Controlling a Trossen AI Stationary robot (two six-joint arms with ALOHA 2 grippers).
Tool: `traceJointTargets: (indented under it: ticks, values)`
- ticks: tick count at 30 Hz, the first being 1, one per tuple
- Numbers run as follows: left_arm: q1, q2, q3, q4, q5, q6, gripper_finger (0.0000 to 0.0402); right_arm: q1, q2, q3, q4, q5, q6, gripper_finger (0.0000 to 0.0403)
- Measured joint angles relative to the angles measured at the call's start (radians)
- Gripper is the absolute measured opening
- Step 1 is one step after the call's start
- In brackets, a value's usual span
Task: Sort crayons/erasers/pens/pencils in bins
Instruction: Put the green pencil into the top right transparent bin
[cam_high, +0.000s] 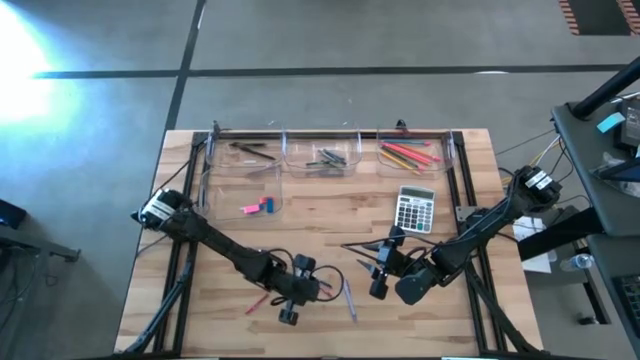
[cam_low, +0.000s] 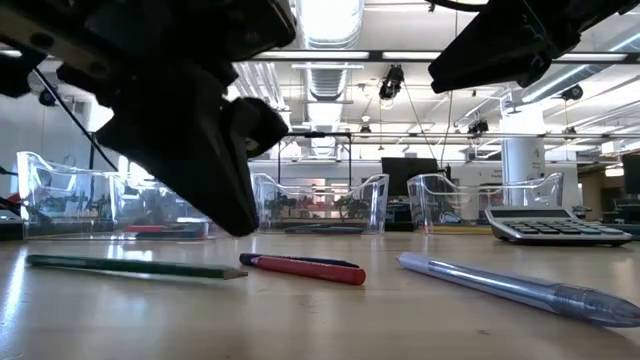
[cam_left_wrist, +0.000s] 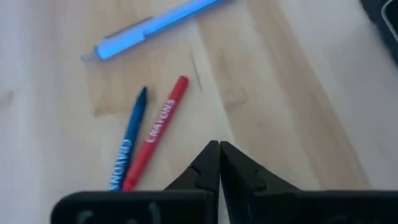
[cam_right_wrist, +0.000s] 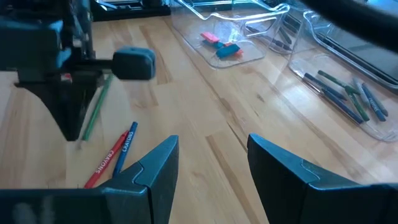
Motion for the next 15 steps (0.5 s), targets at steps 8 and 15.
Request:
traceJointTargets:
  ticks: [8,15]
  values:
    - [0.000,-0.028,0.003,-0.020,-0.008,0.015,0.0002,0.000,0.000,0.000,0.000,-0.004,0.000,0.0180]
    - [-0.001,-0.029,-0.002,-0.097,0.025,0.024,0.0000,0.000,0.000,0.000,0.000,-0.004,0.000,0.0180]
